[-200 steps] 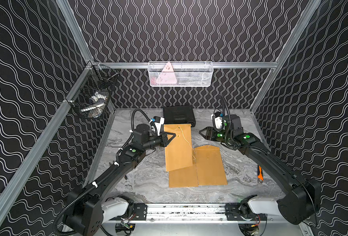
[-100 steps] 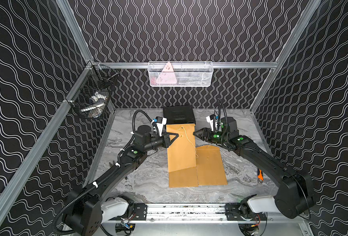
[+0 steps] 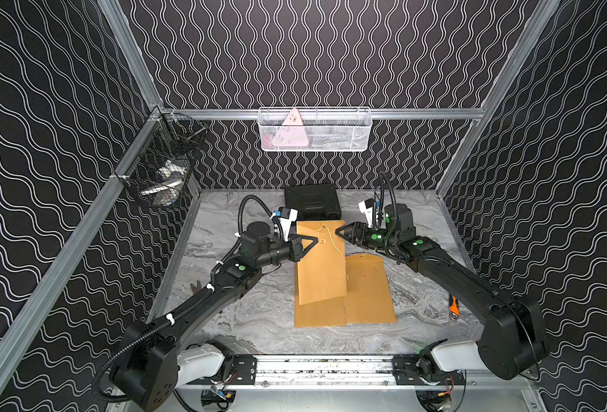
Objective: Open the file bag
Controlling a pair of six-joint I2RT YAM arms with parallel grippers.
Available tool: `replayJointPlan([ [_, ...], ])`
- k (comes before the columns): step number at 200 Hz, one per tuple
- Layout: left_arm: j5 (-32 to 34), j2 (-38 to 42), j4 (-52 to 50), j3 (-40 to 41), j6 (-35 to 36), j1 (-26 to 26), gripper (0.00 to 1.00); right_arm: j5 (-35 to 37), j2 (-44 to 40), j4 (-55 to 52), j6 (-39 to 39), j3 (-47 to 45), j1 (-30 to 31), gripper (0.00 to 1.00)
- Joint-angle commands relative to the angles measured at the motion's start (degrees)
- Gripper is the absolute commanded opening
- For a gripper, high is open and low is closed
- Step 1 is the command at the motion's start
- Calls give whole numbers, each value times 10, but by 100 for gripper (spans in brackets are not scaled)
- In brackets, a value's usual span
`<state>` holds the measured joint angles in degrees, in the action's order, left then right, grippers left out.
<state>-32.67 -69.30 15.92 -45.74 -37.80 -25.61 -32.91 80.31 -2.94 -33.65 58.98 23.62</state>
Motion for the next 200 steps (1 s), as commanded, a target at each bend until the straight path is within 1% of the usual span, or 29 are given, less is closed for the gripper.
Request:
replayJointPlan([
  [1,-6,0,32,0,-4,-7,0,-3,-4,31,-3,9,0,60],
  [48,-5,0,34,4,-3,-16,0,0,-13,54,-12,6,0,60],
  [137,-8,2,53,20,-12,-23,0,-27,-22,100,-35,4,-6,60],
  [173,-8,1,57,25,-13,-23,0,-44,-26,118,-46,0,-9,54],
  [200,-7,0,60,26,-13,-24,0,-53,-28,121,-49,-1,-11,44],
])
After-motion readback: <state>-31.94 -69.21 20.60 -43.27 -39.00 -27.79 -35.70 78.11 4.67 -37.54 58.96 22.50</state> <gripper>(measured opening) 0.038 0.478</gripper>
